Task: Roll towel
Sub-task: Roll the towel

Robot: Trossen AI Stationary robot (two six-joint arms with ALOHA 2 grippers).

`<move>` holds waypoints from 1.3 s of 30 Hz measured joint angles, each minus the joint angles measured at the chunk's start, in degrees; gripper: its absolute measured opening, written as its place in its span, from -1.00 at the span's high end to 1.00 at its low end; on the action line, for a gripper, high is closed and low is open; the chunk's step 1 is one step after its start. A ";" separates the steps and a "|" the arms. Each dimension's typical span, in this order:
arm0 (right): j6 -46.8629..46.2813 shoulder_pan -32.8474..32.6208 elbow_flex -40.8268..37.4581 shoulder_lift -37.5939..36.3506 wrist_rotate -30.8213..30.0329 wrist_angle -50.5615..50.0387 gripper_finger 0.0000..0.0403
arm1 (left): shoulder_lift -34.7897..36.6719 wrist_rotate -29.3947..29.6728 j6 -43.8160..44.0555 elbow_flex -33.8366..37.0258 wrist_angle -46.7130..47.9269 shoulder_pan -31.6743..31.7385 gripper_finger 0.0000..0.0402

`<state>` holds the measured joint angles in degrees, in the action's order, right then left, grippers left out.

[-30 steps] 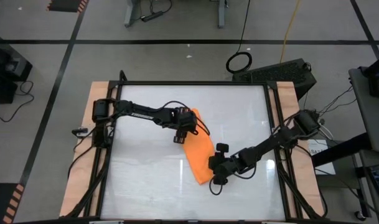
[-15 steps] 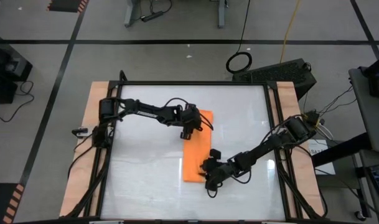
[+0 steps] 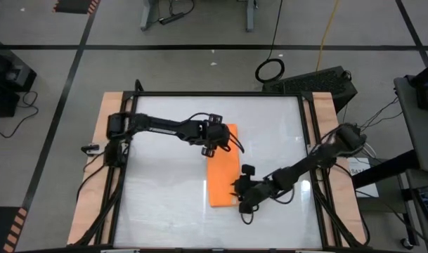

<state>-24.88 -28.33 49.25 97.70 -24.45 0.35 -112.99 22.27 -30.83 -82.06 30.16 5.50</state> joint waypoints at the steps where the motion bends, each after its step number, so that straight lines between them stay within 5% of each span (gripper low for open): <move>1: 1.53 -0.34 -0.04 -1.70 -0.83 -1.48 0.22 | 1.18 0.25 0.05 -0.05 0.22 -0.78 -0.16; 5: 8.66 -2.01 -0.04 -7.54 -1.18 -4.12 0.22 | 6.03 0.09 1.60 -0.12 2.17 -4.81 -0.16; 9: 13.56 -5.48 -0.02 -9.64 -1.05 -8.52 0.22 | 9.84 -6.07 4.90 -0.04 4.97 -10.21 -0.16; 17: 12.48 -12.38 -0.04 -8.43 -1.14 -15.60 0.22 | 10.04 -11.36 12.71 0.09 7.23 -23.70 -0.16; 29: 20.09 -16.57 -0.02 3.56 -8.81 -3.74 0.15 | 1.17 0.58 24.48 0.11 1.89 -36.38 -0.16; 39: 21.54 -16.08 -0.02 7.31 -11.93 -0.94 0.03 | -7.32 2.03 25.97 0.09 0.49 -38.27 -0.16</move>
<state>-3.34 -44.41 49.23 105.01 -36.38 -0.58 -120.31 24.30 -4.86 -81.97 30.65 -32.77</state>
